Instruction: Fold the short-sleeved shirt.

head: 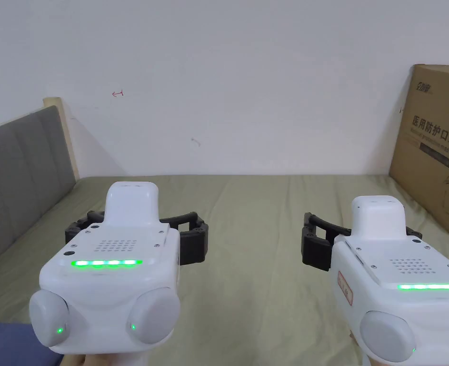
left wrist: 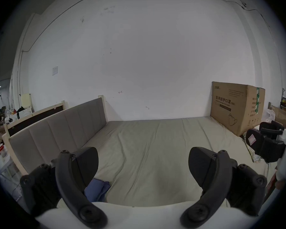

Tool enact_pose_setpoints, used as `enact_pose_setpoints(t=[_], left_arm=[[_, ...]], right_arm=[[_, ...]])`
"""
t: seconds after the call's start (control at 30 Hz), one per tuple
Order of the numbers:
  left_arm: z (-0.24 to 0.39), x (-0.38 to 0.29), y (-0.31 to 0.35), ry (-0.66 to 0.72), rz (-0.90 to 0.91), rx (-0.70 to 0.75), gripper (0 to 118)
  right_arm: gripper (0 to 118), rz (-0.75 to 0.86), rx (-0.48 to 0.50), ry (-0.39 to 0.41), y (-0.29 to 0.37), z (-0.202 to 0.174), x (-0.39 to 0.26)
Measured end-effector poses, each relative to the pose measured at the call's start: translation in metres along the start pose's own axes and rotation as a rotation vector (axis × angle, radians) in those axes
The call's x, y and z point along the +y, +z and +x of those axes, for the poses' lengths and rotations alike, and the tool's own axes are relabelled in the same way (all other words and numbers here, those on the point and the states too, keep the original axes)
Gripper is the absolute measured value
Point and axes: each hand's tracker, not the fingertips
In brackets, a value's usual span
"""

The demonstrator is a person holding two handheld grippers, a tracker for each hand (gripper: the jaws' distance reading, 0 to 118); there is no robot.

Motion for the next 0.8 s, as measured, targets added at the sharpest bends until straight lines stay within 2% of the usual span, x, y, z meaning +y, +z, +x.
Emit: enact_pose_setpoints(t=[0.3, 0.8], left_arm=[[-0.0022, -0.0015, -0.0050, 0.005, -0.036, -0.002, 112], [0.0017, -0.0030, -0.0006, -0.025, 0.042, 0.000, 112]], right_arm=[[87, -0.001, 0.002, 0.000, 0.0007, -0.0012, 0.0004], [86, -0.002, 0.001, 0.005, -0.0004, 0.0001, -0.0002]])
